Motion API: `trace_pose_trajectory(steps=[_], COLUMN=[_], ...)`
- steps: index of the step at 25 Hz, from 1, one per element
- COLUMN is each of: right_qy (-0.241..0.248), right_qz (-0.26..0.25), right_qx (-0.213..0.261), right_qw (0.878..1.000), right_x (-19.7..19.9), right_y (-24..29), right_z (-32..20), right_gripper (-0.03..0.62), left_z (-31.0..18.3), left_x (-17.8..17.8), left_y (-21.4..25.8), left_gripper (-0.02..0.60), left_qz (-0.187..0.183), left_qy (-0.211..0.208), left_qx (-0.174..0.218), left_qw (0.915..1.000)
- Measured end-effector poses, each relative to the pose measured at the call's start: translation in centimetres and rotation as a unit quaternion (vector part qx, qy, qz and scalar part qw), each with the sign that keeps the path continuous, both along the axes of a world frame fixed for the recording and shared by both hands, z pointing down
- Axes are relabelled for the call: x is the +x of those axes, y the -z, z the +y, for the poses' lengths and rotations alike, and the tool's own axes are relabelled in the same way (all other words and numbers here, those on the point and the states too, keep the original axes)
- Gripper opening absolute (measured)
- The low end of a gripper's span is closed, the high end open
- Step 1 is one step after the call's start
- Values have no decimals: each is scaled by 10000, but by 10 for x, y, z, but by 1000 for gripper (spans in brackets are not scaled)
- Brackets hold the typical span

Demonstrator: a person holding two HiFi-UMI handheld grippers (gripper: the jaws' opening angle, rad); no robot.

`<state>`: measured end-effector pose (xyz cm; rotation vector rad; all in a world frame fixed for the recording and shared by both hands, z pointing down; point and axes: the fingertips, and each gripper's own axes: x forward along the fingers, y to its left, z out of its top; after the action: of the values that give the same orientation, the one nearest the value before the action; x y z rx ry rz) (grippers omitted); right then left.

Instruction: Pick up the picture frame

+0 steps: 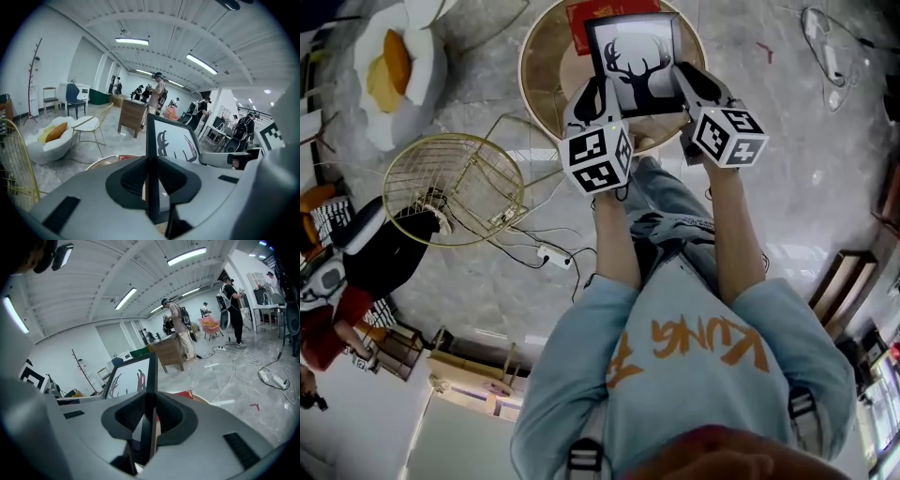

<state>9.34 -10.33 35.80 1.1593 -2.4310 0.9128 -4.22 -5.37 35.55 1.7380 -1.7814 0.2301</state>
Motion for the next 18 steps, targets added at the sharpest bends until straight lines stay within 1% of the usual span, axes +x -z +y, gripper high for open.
trace_pose_trajectory(steps=[7,11,15,18], right_qy=[151,299,421,553], right_qz=[-292,-476,-578,-738], right_qx=[651,1090,1326,1672], right_qw=[9973,9924,9886,9816], right_x=[-4,-14,-14,-27], right_y=[68,106,145,175], right_z=[-19,-25,-17,-29], right_gripper=[67,67,69,69], left_z=[-14,-17,-8,-16], left_x=[-2,-11,-10,-22], left_y=[71,110,147,177], left_gripper=[80,80,80,80], left_qz=[-332,-528,-600,-752], left_qy=[53,95,174,284], left_qx=[622,1055,1276,1589], left_qw=[9975,9930,9899,9840])
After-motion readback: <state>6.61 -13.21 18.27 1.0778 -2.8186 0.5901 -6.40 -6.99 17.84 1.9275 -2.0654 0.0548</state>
